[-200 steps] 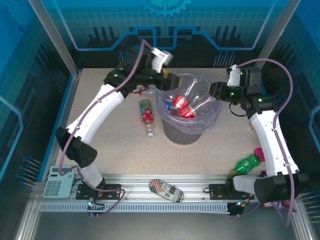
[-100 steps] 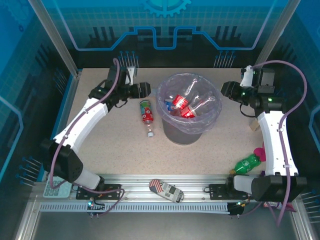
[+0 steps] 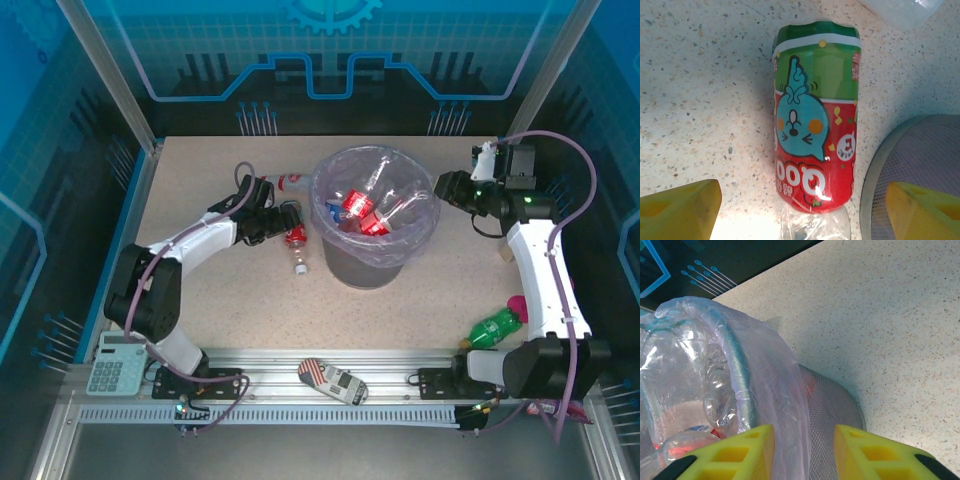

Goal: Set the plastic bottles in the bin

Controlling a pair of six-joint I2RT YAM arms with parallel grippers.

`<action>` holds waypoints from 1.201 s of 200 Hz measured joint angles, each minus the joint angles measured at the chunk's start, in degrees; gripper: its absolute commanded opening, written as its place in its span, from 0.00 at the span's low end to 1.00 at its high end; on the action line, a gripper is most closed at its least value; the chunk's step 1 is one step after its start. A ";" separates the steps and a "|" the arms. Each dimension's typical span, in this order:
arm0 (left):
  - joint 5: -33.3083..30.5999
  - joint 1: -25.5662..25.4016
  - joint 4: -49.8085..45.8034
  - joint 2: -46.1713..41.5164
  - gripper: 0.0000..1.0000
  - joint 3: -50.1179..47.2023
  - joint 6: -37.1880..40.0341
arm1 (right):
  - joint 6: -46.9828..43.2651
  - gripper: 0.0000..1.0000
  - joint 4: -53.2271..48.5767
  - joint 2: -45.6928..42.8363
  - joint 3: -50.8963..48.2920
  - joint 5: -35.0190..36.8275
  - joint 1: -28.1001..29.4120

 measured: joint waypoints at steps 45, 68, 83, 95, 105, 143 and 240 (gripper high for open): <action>0.02 -0.90 2.78 5.88 0.83 0.11 -1.36 | -0.02 0.37 1.16 0.22 -0.28 -0.15 0.20; 0.09 -1.42 3.39 7.85 0.79 0.26 -1.51 | -0.04 0.38 0.90 -0.07 -0.22 -0.22 0.20; 0.04 -1.73 3.43 8.87 0.74 0.48 -1.53 | -0.02 0.40 0.76 -0.33 -0.15 -0.44 0.20; 0.04 -1.77 3.45 9.35 0.71 0.48 -1.49 | 0.15 0.41 0.81 -0.50 -0.09 -1.03 0.20; 0.04 -1.79 3.52 9.49 0.67 0.48 -1.60 | 0.28 0.42 0.87 -0.52 -0.09 -1.86 0.20; 0.02 -1.84 3.61 9.51 0.54 0.55 -1.27 | 0.74 0.40 1.03 -0.50 -0.09 -3.69 0.26; -0.07 -1.84 0.63 4.52 0.44 1.86 1.68 | 1.05 0.35 1.42 0.04 -0.11 -4.07 0.26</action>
